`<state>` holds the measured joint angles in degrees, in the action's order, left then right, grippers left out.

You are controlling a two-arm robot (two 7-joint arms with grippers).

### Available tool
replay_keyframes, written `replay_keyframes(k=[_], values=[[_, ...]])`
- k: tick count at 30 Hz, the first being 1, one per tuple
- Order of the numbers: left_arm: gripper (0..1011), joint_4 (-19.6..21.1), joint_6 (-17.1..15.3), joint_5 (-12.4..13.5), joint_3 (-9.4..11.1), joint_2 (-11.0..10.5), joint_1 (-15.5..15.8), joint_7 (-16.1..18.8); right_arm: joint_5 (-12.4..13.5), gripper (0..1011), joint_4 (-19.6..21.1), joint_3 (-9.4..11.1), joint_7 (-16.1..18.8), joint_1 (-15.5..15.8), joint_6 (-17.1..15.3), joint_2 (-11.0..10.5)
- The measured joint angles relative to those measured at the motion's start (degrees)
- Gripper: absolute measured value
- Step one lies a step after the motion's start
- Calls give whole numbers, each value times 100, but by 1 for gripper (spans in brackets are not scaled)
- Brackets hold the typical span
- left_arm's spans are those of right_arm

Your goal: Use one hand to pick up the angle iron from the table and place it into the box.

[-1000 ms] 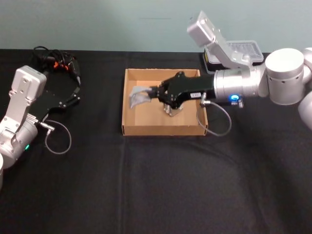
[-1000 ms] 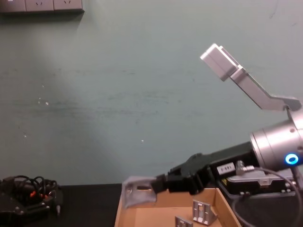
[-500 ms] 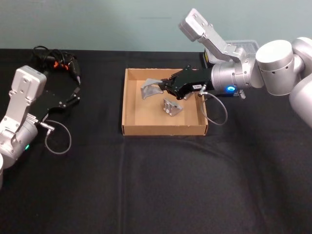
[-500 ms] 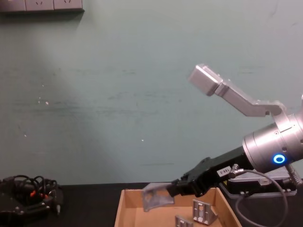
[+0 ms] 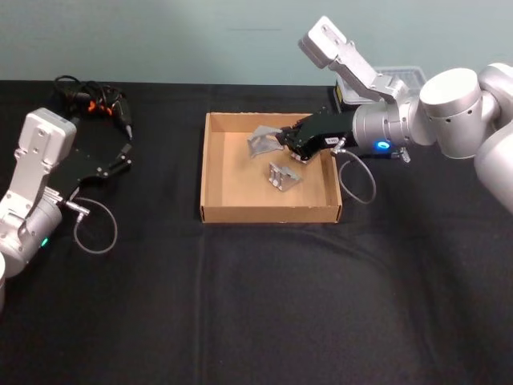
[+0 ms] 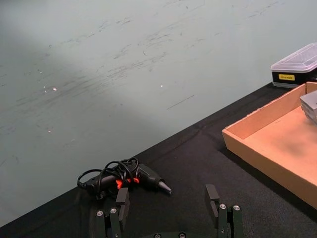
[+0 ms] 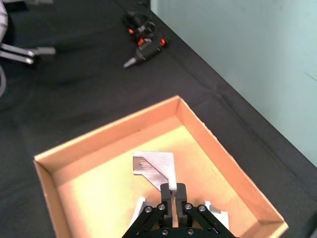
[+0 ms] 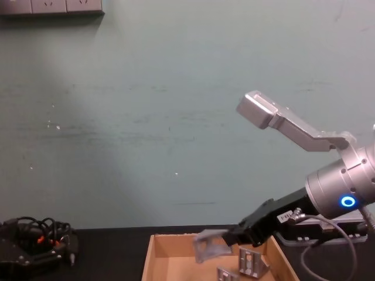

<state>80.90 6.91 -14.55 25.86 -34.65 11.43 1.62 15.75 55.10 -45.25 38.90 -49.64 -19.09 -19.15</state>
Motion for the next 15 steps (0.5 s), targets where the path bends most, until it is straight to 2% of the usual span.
replay_keyframes(k=[4, 15], values=[[1000, 0, 0, 0, 0, 0, 0, 0, -93, 57, -54, -2, -42, -9, -137, 30], [1000, 0, 0, 0, 0, 0, 0, 0, -81, 73, -40, -5, -39, -8, -108, 21]])
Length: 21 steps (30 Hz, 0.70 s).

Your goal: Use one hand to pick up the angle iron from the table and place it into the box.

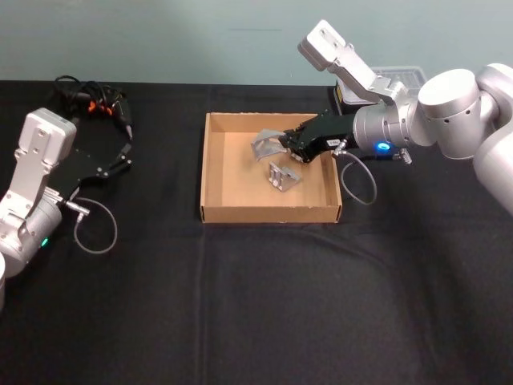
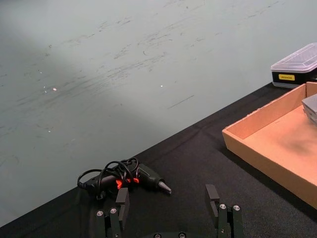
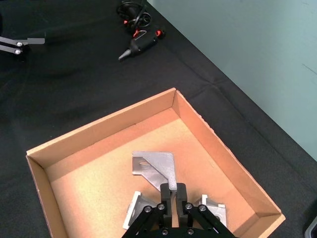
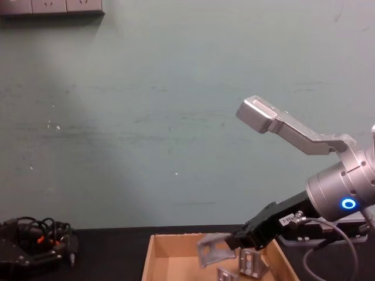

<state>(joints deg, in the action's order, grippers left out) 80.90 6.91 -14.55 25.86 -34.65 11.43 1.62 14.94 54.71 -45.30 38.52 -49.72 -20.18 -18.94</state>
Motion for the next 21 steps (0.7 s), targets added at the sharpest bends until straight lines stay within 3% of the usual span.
replay_keyframes(k=[2, 21], values=[[1000, 0, 0, 0, 0, 0, 0, 0, 2, 79, 1, 0, 0, 1, 4, 0], [1000, 0, 0, 0, 0, 0, 0, 0, 21, 672, 14, 0, 4, 8, 24, -8]])
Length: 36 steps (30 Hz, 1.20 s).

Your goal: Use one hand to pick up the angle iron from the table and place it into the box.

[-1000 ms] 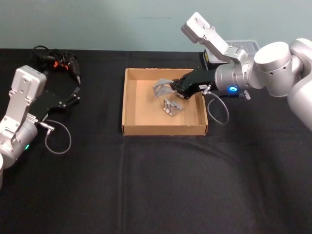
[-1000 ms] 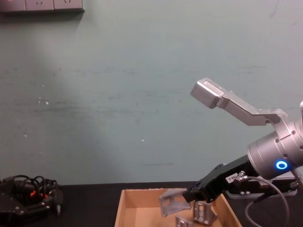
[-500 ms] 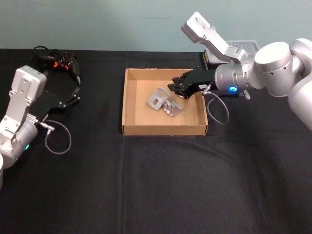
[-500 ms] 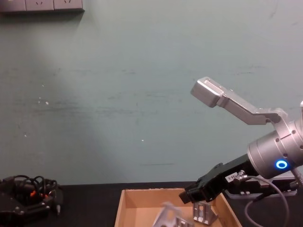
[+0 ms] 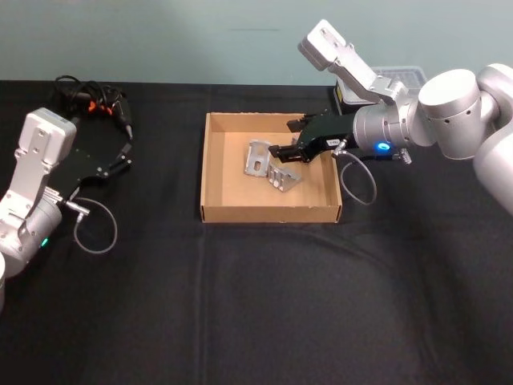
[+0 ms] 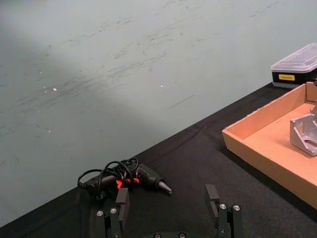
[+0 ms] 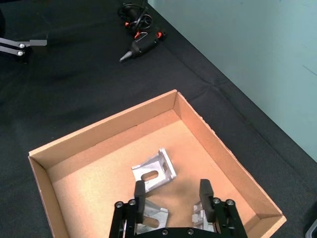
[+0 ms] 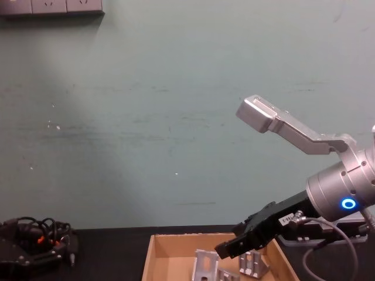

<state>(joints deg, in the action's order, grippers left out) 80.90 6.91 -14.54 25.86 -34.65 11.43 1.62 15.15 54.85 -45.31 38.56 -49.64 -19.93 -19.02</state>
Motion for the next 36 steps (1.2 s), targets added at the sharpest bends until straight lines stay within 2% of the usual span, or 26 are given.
replay_keyframes(k=[8, 11, 14, 17, 18, 19, 22, 24, 27, 30, 33, 34, 36], values=[[1000, 0, 0, 0, 0, 0, 0, 0, 5, 909, 5, 18, 24, 2, 31, 4], [1000, 0, 0, 0, 0, 0, 0, 0, 64, 990, 147, 141, 83, 72, 134, -16], [1000, 0, 0, 0, 0, 0, 0, 0, 162, 1004, 463, 321, 104, 243, 235, -116], [1000, 0, 0, 0, 0, 0, 0, 0, 295, 1004, 939, 531, 69, 498, 338, -287], [1000, 0, 0, 0, 0, 0, 0, 0, 366, 1004, 1211, 636, 31, 654, 409, -395], [1000, 0, 0, 0, 0, 0, 0, 0, 366, 1004, 1211, 636, 31, 654, 409, -395], [1000, 0, 0, 0, 0, 0, 0, 0, 489, 1004, 1840, 854, -86, 1055, 648, -674], [1000, 0, 0, 0, 0, 0, 0, 0, 535, 1004, 2151, 951, -140, 1307, 824, -840], [1000, 0, 0, 0, 0, 0, 0, 0, 547, 1004, 2403, 1005, -168, 1550, 998, -993], [1000, 0, 0, 0, 0, 0, 0, 0, 492, 1004, 2705, 1041, -241, 1880, 1255, -1174], [1000, 0, 0, 0, 0, 0, 0, 0, 237, 1004, 2956, 1046, -466, 2214, 1503, -1309], [1000, 0, 0, 0, 0, 0, 0, 0, 237, 1004, 2956, 1046, -466, 2214, 1503, -1309], [1000, 0, 0, 0, 0, 0, 0, 0, 41, 1004, 3038, 1037, -632, 2372, 1636, -1347]])
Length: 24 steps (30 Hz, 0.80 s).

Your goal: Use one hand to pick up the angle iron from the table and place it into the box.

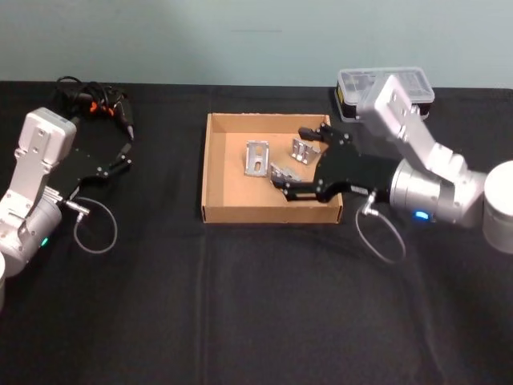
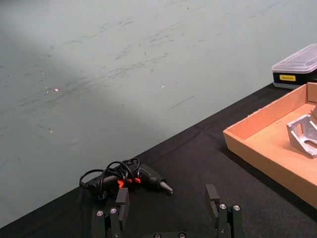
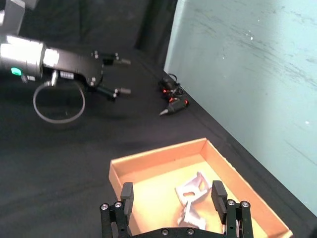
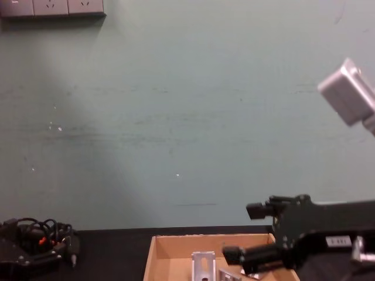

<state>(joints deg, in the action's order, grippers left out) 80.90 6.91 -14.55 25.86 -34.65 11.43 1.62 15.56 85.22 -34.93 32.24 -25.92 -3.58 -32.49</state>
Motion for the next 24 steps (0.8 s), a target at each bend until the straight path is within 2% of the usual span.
replay_keyframes(k=[5, 9, 24], values=[[1000, 0, 0, 0, 0, 0, 0, 0, -313, 1004, 79, -4, -258, 211, 162, 1], [1000, 0, 0, 0, 0, 0, 0, 0, -411, 1004, 125, 5, -330, 267, 147, 34], [1000, 0, 0, 0, 0, 0, 0, 0, -405, 1004, 116, 4, -326, 263, 152, 23]])
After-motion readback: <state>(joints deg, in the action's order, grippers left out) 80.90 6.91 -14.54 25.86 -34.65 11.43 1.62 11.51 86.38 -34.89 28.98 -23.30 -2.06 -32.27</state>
